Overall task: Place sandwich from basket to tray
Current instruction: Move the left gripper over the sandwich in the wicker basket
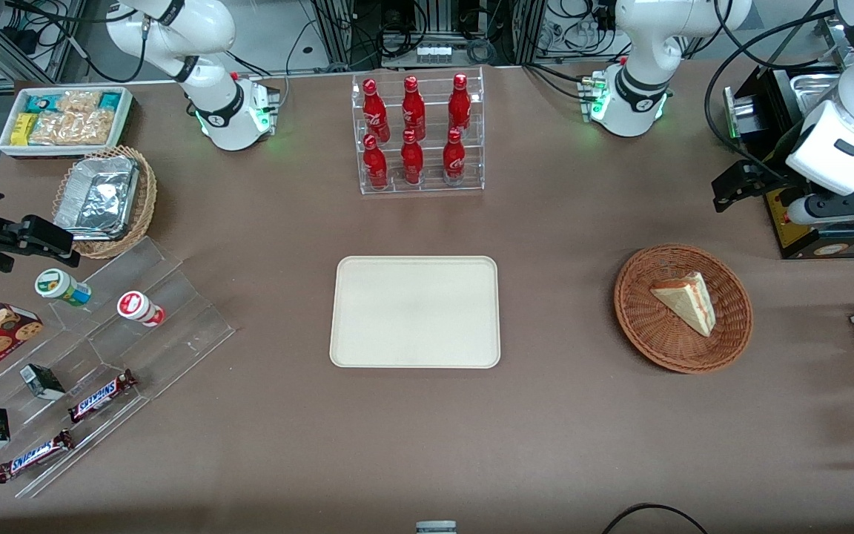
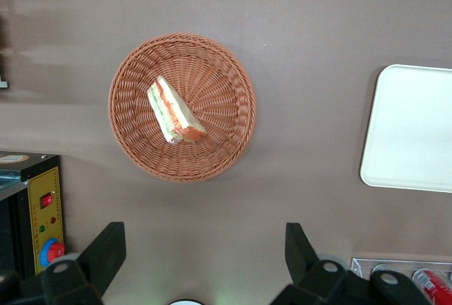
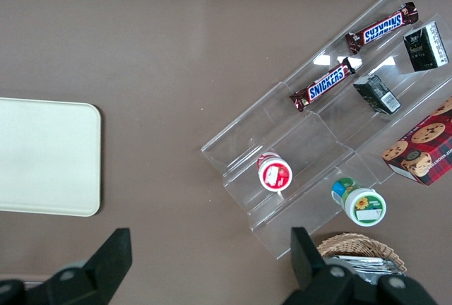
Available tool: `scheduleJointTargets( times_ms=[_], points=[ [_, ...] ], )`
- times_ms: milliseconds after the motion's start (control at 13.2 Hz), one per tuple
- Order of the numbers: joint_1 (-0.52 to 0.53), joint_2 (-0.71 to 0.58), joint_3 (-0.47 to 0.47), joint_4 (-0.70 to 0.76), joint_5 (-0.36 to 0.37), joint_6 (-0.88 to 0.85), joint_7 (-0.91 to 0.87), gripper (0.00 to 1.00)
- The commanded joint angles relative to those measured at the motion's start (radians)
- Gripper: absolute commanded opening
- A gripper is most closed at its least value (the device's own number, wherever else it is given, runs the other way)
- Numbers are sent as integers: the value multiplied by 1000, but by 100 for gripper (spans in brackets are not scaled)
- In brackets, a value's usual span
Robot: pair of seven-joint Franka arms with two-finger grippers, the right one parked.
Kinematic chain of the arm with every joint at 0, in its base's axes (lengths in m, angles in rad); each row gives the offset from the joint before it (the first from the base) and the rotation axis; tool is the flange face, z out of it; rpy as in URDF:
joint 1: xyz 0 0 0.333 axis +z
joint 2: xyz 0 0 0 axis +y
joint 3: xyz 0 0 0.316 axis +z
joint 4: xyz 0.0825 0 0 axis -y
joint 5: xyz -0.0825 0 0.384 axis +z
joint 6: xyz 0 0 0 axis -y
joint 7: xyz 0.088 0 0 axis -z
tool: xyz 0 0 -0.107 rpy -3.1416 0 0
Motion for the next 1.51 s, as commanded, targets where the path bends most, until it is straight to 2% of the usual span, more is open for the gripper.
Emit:
scheduleJointTargets(
  times_ms=[0, 454, 832, 1286, 1437],
  points=[
    [-3, -17, -3, -9, 12, 0, -12, 100],
    [12, -6, 8, -20, 14, 0, -13, 100],
    [43, 26, 23, -104, 26, 40, -179, 100],
    [55, 23, 82, -402, 25, 392, -202, 100],
    [46, 69, 137, -436, 14, 484, -313, 100]
  ],
)
